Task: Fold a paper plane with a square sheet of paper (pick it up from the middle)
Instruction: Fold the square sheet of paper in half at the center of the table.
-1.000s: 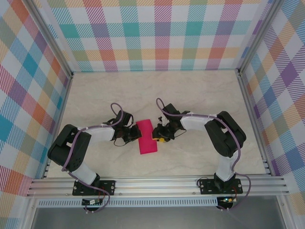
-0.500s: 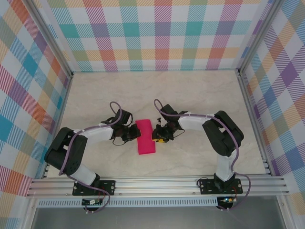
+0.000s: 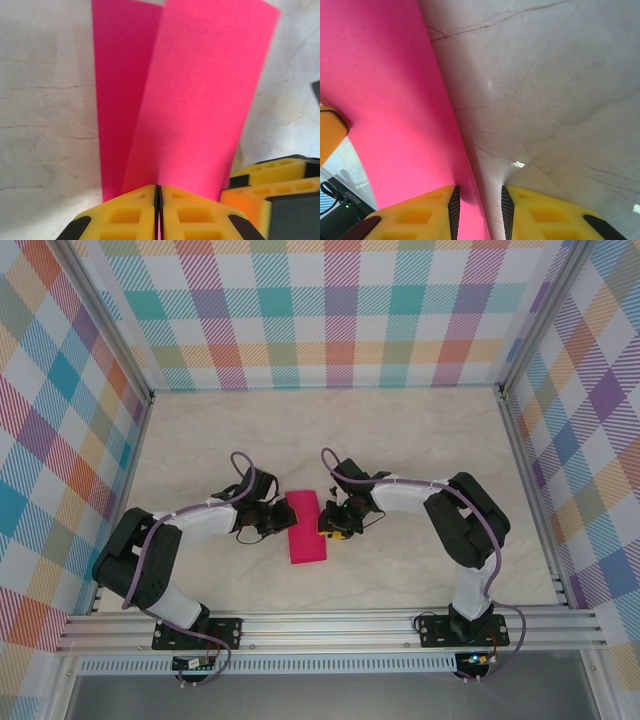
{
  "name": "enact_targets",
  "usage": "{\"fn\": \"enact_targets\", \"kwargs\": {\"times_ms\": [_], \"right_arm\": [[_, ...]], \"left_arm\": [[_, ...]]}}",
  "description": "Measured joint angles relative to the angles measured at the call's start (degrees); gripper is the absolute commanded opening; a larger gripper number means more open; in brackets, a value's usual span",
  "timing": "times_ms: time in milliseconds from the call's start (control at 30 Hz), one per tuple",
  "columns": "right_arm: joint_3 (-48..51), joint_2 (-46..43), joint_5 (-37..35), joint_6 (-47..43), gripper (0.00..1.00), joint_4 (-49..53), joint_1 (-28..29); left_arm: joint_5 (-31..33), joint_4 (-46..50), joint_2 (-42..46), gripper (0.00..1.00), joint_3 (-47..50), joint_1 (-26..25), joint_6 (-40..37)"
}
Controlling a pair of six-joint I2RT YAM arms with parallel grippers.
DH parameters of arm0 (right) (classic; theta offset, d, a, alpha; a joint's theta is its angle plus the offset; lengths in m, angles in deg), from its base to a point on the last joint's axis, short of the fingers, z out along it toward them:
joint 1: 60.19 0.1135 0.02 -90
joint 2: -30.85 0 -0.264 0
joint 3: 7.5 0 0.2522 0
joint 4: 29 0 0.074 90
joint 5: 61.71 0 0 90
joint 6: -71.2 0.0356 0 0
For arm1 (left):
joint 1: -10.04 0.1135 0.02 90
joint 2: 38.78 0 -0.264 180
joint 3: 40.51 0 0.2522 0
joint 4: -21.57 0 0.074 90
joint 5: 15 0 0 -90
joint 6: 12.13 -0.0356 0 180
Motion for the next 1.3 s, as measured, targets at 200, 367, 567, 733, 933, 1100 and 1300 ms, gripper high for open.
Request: {"fn": "enact_targets", "kwargs": {"times_ms": [200,367,567,733,933,1100,1300], "right_arm": [[-1.3,0.4,-1.5,0.7,0.33,1.6,0.8],[-1.8,0.5,-2.7,2.1,0.33,2.3,1.2],[-2.8,0.9,-4.5,4.3,0.33,3.6,1.8],[-3.6,1.3,-5.4,5.1,0.33,4.6,2.0],[-4.2,1.6,-5.6,5.9,0.33,5.4,2.1],[-4.4,1.7,-5.6,5.9,0.34,5.5,2.2],[-4.3,1.2,-5.8,5.7,0.37,5.2,2.2]], "left_arm": [[0.0,0.0,-2.6,0.09,0.0,0.0,0.0],[0.0,-0.1,-2.6,0.12,0.0,0.0,-0.2],[-0.9,-0.3,-1.5,0.16,0.0,0.0,-0.7],[-2.2,-0.9,-0.3,0.15,0.0,0.0,-1.2],[-3.0,-1.4,-1.5,0.09,-0.4,0.0,-1.7],[-1.9,-1.4,-3.3,0.07,-0.5,0.0,-2.2],[-0.5,-1.3,-3.4,0.05,-0.5,0.0,-2.8]]}}
